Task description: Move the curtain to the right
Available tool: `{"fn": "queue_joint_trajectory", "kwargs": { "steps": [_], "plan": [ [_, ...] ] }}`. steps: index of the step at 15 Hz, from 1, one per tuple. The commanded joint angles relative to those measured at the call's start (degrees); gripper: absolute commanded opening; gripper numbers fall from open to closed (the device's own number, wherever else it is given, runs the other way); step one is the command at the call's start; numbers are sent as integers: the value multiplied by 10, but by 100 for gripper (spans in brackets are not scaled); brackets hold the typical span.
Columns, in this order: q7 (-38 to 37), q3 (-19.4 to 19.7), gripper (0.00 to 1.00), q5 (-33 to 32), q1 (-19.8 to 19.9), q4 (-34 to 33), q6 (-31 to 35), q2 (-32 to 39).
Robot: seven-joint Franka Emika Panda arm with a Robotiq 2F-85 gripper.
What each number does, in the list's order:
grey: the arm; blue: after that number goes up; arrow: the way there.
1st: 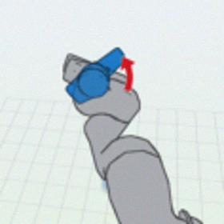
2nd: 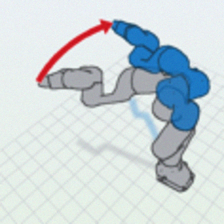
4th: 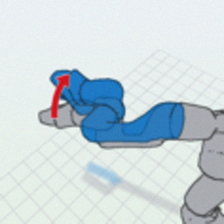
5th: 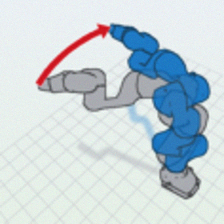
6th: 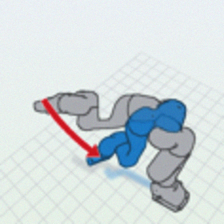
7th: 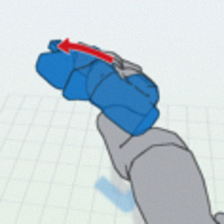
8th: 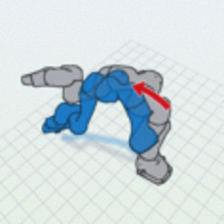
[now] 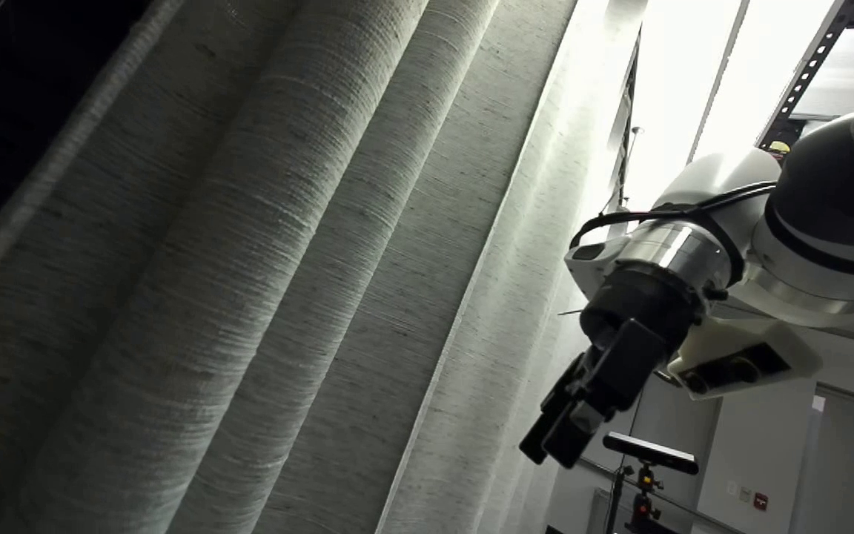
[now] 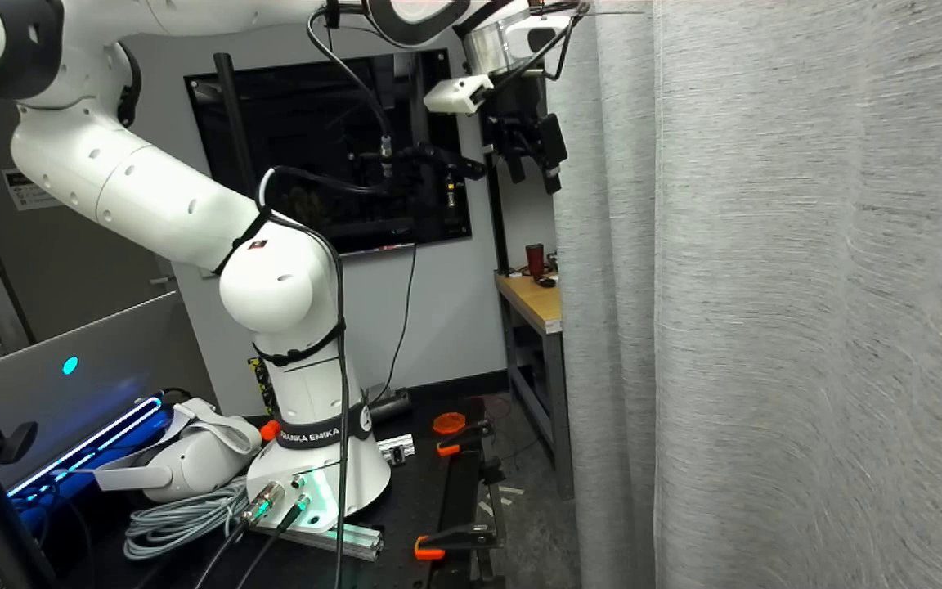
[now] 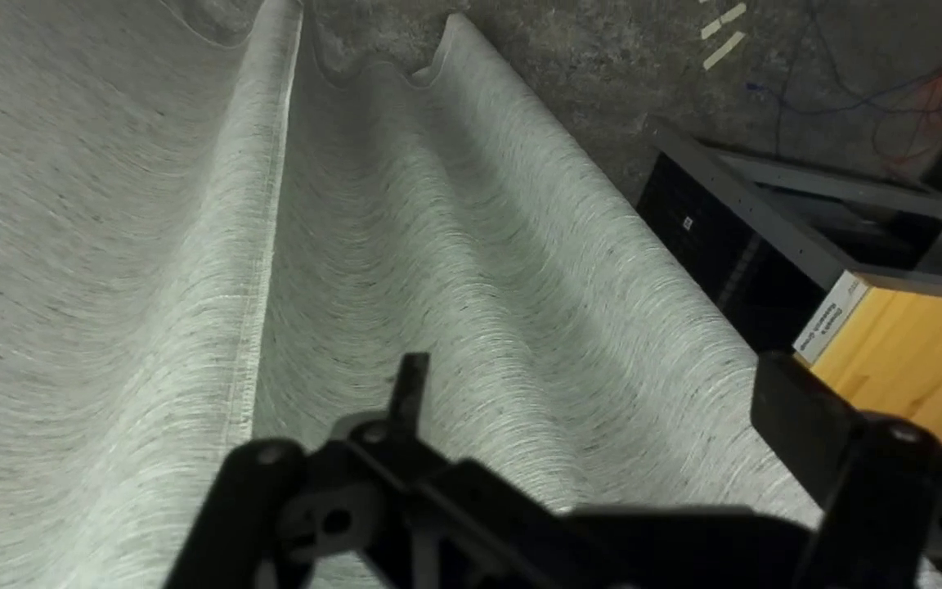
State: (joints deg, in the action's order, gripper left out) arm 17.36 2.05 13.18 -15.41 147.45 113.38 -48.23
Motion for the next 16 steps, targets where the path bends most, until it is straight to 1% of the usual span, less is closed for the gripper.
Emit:
{"fn": "queue_joint_trajectory", "kwargs": {
  "steps": [1,4,7,10,13,16],
  "plan": [
    [76,-3,100,4,-30,-29,35,61],
    [132,-3,100,19,-68,-53,84,106],
    [173,-4,100,52,-113,-80,122,140],
    [204,-6,100,103,-147,-110,118,163],
    [231,-13,100,150,-160,-137,114,177],
    [240,-26,100,179,-158,-154,115,194]
  ]
}}
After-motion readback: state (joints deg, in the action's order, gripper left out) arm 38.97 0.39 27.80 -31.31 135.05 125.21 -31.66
